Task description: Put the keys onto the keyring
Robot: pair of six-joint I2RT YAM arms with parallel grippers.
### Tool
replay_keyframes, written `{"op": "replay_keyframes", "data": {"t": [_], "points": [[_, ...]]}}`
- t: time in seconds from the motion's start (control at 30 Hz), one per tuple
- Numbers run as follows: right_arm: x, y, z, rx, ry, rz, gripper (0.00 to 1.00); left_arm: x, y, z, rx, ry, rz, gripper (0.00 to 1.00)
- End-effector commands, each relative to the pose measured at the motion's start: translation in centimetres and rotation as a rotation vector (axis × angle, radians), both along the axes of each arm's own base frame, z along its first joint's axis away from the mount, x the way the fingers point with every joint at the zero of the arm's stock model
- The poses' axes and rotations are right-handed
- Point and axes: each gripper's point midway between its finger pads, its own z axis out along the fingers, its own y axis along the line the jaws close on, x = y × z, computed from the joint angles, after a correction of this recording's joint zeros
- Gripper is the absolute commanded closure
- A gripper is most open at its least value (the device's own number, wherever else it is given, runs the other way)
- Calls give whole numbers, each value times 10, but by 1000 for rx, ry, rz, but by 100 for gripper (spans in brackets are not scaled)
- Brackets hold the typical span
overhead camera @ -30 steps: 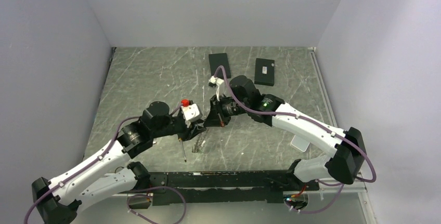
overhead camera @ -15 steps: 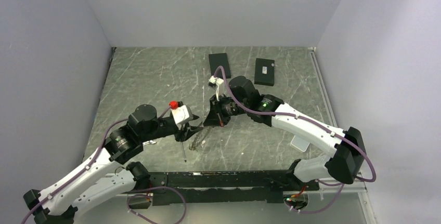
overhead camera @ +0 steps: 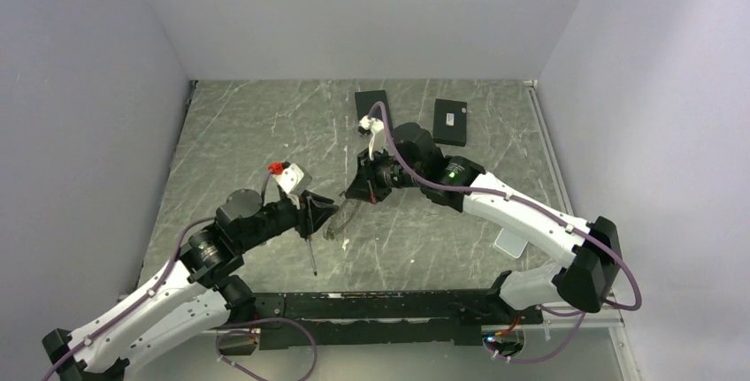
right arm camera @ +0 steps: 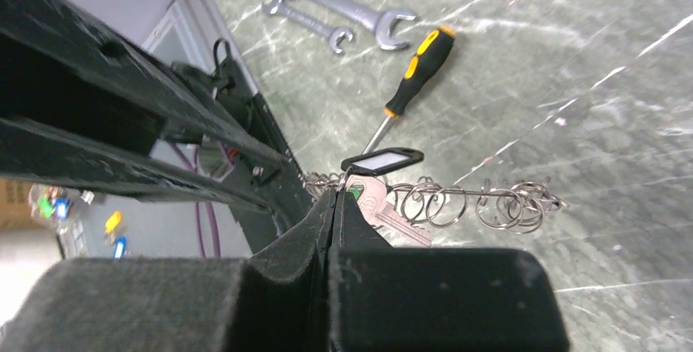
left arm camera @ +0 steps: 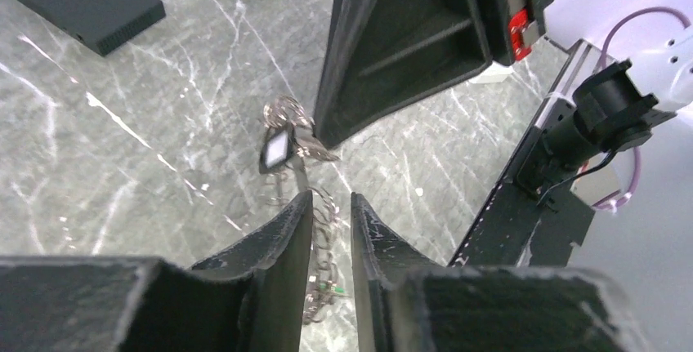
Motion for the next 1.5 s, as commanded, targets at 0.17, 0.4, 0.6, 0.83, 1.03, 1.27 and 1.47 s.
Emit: {"op": "replay_keyframes", "data": {"t": [0.17,0.4,0.6,0.83,1.03,1.27,1.47], "points": [[35,13,56,110,-71,-168,100,22,-22,17,-217,0,59,73],[38,16,62,140,-43,-194,100,34,-28,21,-216,-56,69,73],[36,19,72,182,-31,-193,100,39,-28,14,-118,-122,57,71],[35,17,84,228,-47,-200,100,29,-19,6,-16,-280,-12,64],[23,23,91,279,-52,-118,100,15,-17,6,42,-470,-113,66],[14,26,97,311,-52,-62,100,8,-15,9,57,-637,-141,71],[15,23,93,303,-48,-79,100,5,-13,13,59,-691,-144,72]]}}
